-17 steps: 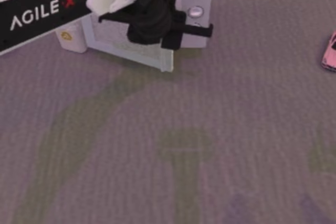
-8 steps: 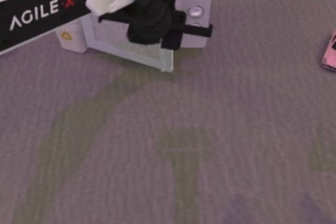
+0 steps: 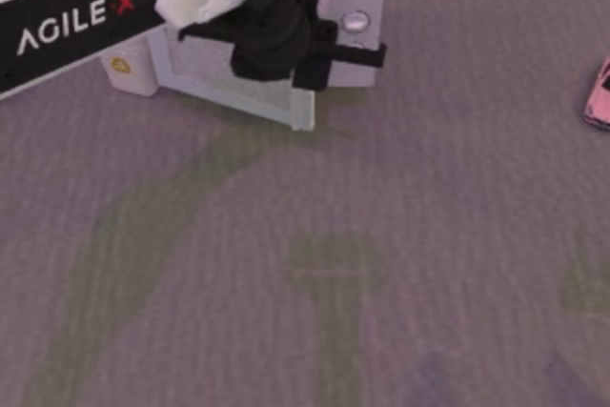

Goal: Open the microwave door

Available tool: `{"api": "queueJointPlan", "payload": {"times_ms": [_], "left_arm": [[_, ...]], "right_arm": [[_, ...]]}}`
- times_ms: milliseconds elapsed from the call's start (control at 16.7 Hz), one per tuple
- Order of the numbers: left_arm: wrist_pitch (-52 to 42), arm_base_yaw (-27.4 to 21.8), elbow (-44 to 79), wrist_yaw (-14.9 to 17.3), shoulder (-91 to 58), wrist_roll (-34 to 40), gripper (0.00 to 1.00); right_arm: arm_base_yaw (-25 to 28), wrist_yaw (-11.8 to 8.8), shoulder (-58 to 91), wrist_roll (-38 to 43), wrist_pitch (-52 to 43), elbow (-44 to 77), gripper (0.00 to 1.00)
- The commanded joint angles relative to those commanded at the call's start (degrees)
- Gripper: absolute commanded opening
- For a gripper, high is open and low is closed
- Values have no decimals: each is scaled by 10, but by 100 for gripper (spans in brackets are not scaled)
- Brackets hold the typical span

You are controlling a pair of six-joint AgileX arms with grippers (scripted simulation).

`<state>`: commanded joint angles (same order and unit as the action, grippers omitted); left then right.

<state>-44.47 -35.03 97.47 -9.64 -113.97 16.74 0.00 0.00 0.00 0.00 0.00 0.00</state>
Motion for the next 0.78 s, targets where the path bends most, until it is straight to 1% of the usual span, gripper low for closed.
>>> {"api": "queueJointPlan", "payload": {"times_ms": [240,600,780], "left_arm": [[1,-3,-1,4,1,0,0],[26,12,-64,33,45,-59,0],[29,13,-69,36,49,-65,0]], "right_arm": [[0,0,0,0,0,0,100],[0,0,0,0,0,0,100],[0,0,0,0,0,0,100]]}}
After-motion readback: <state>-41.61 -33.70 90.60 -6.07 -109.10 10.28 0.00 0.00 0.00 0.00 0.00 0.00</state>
